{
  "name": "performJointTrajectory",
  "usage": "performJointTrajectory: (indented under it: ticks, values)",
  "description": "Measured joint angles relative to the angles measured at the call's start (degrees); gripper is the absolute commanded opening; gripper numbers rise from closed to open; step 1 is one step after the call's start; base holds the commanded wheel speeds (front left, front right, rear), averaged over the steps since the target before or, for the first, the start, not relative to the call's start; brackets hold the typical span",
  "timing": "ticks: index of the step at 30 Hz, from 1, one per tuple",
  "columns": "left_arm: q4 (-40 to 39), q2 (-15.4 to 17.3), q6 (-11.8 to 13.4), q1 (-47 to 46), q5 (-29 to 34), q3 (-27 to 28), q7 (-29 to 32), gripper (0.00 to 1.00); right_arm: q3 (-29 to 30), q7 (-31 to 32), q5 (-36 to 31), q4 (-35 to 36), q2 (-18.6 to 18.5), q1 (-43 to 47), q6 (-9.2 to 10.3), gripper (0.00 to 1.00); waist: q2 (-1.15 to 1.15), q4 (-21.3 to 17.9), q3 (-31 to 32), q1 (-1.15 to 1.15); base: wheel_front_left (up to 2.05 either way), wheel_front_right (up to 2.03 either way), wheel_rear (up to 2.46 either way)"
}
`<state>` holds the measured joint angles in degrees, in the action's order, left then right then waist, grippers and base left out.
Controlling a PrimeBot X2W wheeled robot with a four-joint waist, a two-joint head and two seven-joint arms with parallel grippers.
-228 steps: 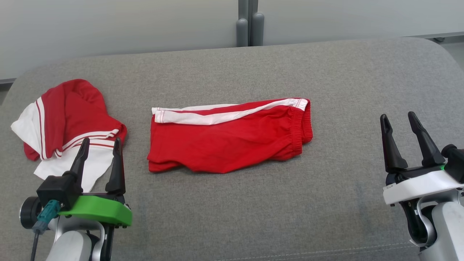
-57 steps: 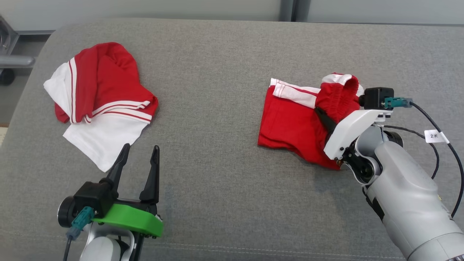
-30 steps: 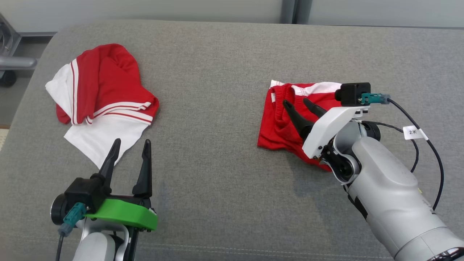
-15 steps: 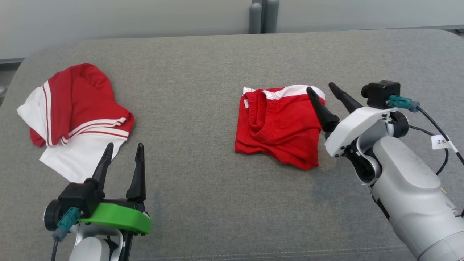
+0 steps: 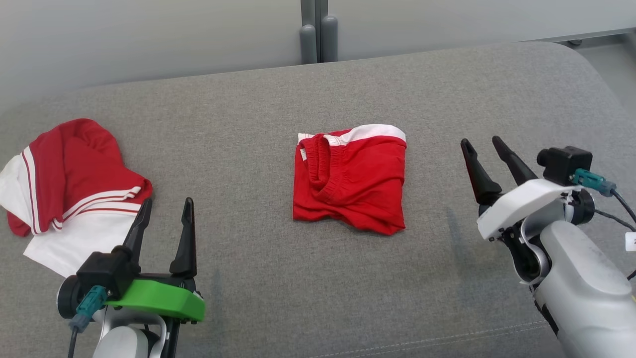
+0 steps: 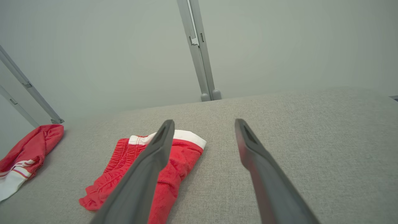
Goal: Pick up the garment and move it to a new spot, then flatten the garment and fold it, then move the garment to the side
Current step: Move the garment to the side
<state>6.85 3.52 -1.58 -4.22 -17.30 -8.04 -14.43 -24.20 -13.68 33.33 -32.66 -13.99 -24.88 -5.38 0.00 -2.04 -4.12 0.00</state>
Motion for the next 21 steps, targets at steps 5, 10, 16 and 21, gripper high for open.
performJointTrajectory:
  ticks: [5, 10, 16, 21]
  values:
    - [-0.05, -0.1, -0.69, 0.07, 0.1, -1.55, 0.0, 1.0, 1.8, 0.01, 4.13, -0.47, 1.8, 2.34, -0.4, 1.0, 0.0, 0.15, -0.38, 0.0, 0.0, 0.0, 0.0]
    - [-0.15, -0.23, -0.94, 0.04, 0.36, -2.0, 0.0, 1.0, 2.94, 0.01, 6.66, -2.68, 3.0, 2.22, -0.68, 1.0, 0.0, 1.52, -1.27, 0.0, 0.0, 0.0, 0.0]
    - [-0.14, -0.23, -1.02, -0.2, 0.43, -2.2, 0.0, 1.0, 3.14, 2.71, 11.69, -7.17, 6.11, 1.04, -1.16, 1.0, 0.0, 3.91, -2.52, 0.0, 0.0, 0.0, 0.0]
    - [-0.18, -0.24, -1.2, -0.58, 0.44, -2.4, 0.0, 1.0, 3.72, 5.58, 14.43, -11.14, 7.47, -2.08, -1.18, 1.0, 0.0, 5.9, -3.72, 0.0, 0.0, 0.0, 0.0]
